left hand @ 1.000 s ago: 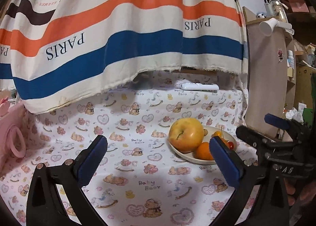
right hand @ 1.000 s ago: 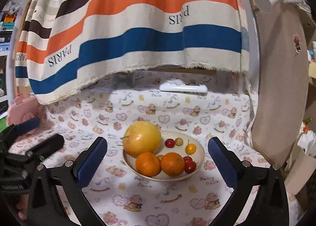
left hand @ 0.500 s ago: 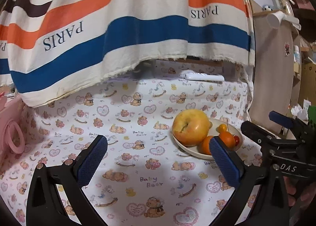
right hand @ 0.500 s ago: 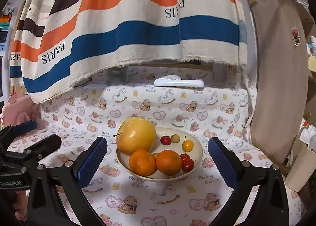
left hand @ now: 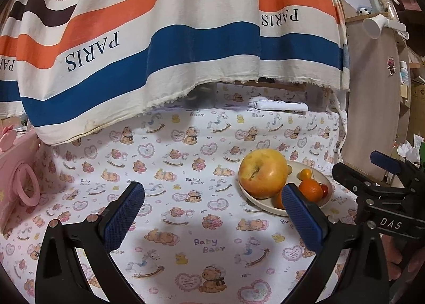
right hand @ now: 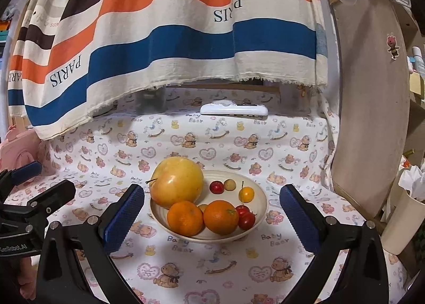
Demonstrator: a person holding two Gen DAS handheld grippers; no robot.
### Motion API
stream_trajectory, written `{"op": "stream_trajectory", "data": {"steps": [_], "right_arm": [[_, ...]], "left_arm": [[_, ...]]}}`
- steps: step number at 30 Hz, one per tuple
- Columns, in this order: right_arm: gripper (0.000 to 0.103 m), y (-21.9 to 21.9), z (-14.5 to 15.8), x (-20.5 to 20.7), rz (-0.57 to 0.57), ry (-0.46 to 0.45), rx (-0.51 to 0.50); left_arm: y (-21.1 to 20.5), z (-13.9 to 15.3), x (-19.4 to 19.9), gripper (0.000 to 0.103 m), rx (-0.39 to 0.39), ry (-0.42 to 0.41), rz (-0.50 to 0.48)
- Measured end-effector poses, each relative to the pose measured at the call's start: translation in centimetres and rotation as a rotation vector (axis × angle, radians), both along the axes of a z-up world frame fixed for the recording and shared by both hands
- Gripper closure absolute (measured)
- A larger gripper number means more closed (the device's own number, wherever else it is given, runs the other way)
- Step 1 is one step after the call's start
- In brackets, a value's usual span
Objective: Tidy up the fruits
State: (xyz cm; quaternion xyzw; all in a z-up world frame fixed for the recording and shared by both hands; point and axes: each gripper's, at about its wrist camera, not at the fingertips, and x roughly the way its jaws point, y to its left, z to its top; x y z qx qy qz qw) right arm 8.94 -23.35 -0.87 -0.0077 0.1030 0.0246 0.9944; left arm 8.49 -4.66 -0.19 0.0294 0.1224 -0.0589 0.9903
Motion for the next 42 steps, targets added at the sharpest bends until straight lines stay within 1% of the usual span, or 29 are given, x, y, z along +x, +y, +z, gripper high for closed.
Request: {"op": "stream_trajectory", "data": {"steps": [42], "right_arm": [[0.001, -0.38, -0.12, 0.41, -0.004, 0.009, 0.0]], "left_arm": [[0.21, -0.1, 0.03, 0.0, 0.007, -0.004, -0.011]]}}
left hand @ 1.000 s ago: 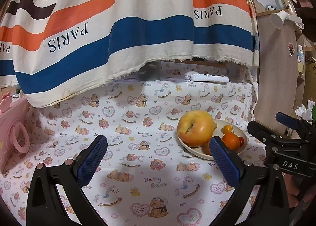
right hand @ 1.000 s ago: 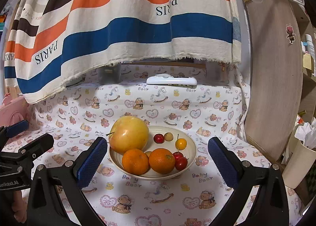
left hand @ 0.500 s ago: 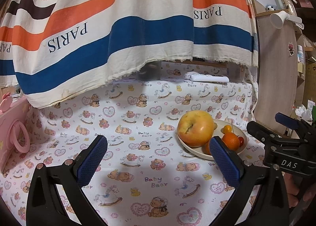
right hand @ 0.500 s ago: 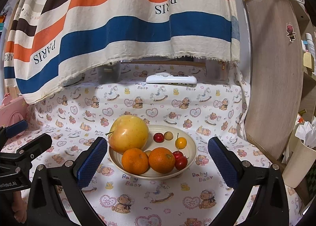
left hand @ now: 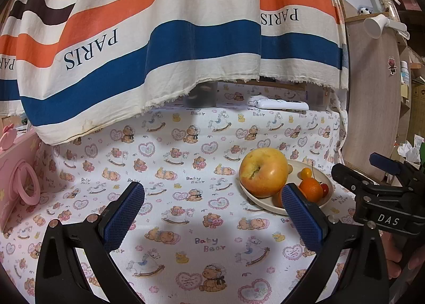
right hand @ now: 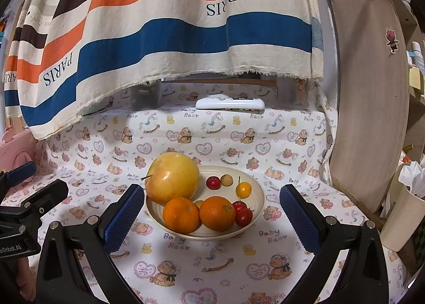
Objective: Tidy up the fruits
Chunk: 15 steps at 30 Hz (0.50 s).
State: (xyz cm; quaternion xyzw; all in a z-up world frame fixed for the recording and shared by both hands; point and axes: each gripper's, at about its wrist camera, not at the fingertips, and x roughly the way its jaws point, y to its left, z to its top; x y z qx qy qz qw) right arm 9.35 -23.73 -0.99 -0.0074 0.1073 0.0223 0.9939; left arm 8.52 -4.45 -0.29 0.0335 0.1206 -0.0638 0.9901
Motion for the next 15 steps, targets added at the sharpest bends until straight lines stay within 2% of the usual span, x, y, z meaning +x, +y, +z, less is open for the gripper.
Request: {"op": "stream_trajectory", "data": {"steps": [15], "right_arm": [[0.001, 0.3, -0.21, -0.5, 0.005, -0.007, -0.012]], "left_arm": [[0.08, 0.0, 0.02, 0.0, 0.003, -0.002, -0.004]]}}
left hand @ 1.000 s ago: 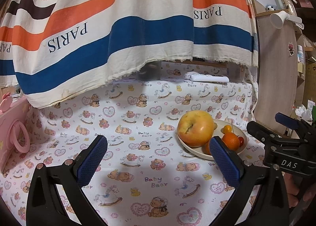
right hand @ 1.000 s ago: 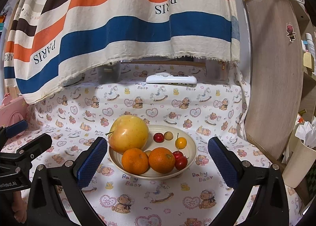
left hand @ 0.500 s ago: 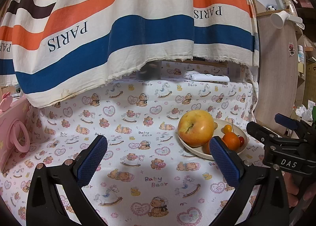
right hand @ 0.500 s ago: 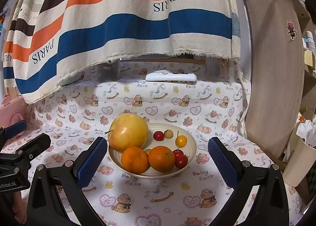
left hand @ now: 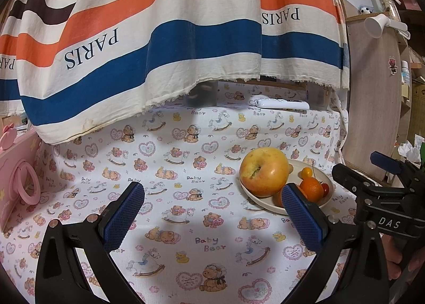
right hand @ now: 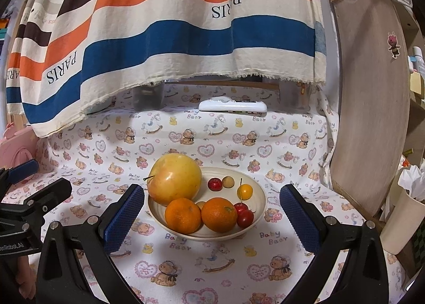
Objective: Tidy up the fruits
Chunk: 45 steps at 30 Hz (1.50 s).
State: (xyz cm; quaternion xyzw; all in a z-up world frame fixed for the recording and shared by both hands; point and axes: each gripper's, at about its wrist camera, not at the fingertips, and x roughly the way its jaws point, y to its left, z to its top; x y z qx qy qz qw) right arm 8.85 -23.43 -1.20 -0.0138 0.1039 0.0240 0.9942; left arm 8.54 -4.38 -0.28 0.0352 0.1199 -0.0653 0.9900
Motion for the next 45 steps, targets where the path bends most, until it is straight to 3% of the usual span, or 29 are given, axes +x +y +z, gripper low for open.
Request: {"op": "stream_trajectory", "data": {"steps": [45], "right_arm": [[0.001, 0.03, 0.1, 0.25, 0.018, 0.01, -0.004]], "left_arm": [[0.02, -0.12, -0.04, 0.0, 0.009, -0.006, -0.007]]}}
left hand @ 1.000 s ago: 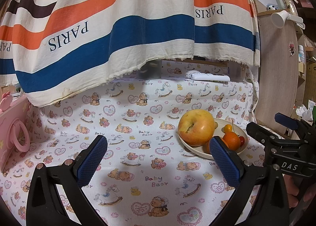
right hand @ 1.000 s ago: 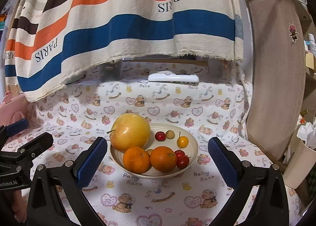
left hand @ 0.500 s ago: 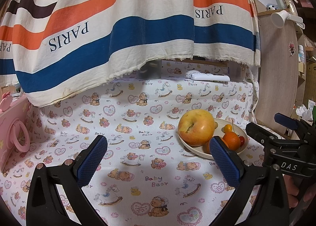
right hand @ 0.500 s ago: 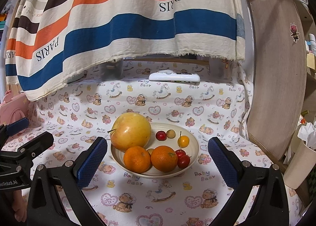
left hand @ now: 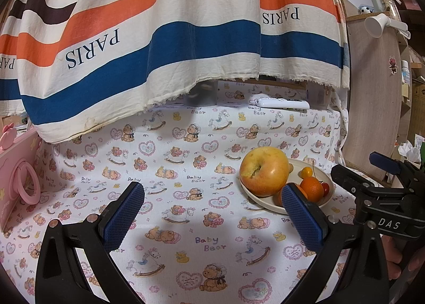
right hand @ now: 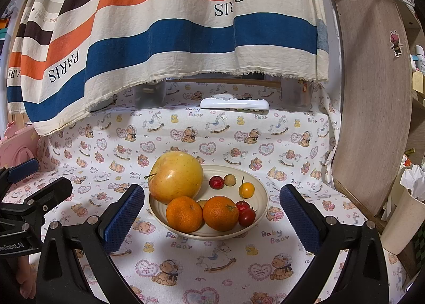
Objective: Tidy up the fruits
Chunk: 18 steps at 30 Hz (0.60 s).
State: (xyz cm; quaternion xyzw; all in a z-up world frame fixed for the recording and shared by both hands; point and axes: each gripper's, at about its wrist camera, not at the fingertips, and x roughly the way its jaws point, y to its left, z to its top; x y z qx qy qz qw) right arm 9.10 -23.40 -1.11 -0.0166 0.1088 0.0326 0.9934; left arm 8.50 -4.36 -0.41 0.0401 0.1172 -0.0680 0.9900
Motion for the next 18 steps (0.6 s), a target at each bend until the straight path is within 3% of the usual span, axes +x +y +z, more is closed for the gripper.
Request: {"op": "stream_trajectory", "data": {"steps": [18], "right_arm": [[0.001, 0.03, -0.01, -0.04, 0.0, 0.001, 0.0]], "left_arm": [[-0.02, -0.04, -0.04, 0.0, 0.004, -0.002, -0.003]]}}
